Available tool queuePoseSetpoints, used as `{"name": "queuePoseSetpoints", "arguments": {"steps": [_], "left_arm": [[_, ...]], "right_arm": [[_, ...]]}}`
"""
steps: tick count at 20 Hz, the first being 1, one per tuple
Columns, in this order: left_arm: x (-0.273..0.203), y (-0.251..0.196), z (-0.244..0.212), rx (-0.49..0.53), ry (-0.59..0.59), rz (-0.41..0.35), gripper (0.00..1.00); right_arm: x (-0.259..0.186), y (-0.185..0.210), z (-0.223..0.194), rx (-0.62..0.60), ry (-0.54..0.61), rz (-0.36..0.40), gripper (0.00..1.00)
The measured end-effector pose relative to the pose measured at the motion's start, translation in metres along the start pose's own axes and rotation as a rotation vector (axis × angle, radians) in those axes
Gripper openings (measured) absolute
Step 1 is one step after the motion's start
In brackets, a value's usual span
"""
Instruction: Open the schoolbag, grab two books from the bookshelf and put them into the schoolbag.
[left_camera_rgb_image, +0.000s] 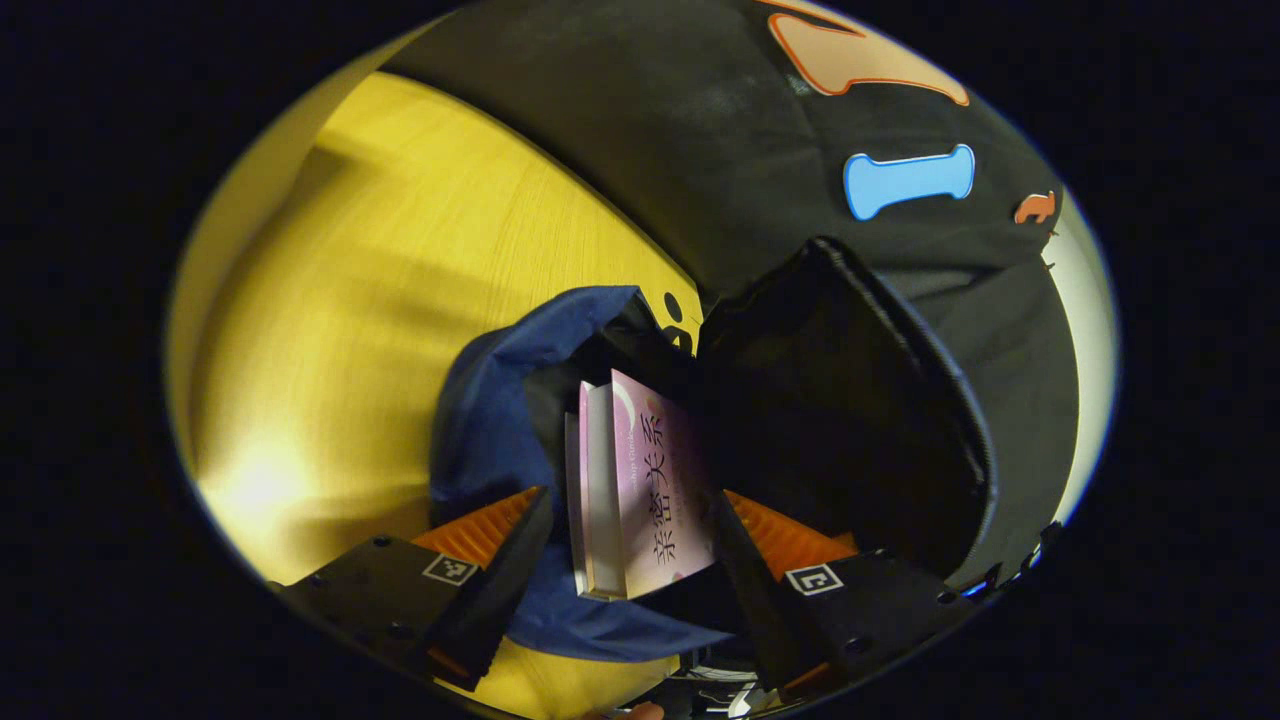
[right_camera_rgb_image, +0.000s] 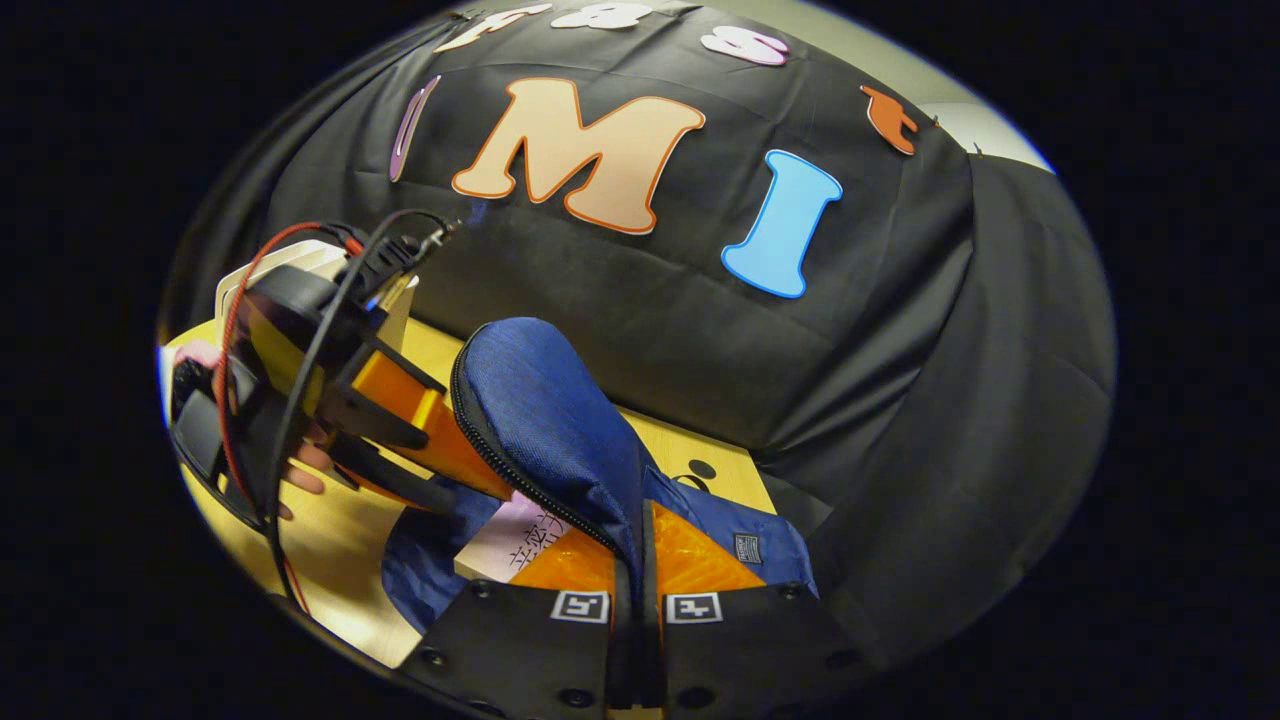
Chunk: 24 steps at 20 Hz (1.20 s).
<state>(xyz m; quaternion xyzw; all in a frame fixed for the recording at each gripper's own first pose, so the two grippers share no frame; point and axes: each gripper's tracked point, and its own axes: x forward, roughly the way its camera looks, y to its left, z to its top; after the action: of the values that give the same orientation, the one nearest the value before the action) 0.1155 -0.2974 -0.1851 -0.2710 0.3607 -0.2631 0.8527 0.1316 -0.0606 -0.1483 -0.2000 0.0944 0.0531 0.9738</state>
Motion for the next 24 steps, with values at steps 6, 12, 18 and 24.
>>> {"name": "queuePoseSetpoints", "arguments": {"steps": [6,12,18,24], "left_arm": [[-0.061,0.005,0.0,0.089,-0.079,0.123,0.95],[-0.119,-0.011,0.001,0.115,-0.165,0.154,0.95],[-0.163,-0.008,0.006,0.139,-0.226,0.199,0.95],[-0.199,-0.008,0.008,0.135,-0.271,0.209,0.95]], "right_arm": [[-0.001,0.015,-0.012,0.03,0.021,0.031,0.07],[0.006,0.061,-0.051,0.066,0.11,0.134,0.13],[0.005,0.077,-0.073,0.011,0.123,0.132,0.19],[0.005,0.077,-0.073,0.0,0.139,0.124,0.2]]}}
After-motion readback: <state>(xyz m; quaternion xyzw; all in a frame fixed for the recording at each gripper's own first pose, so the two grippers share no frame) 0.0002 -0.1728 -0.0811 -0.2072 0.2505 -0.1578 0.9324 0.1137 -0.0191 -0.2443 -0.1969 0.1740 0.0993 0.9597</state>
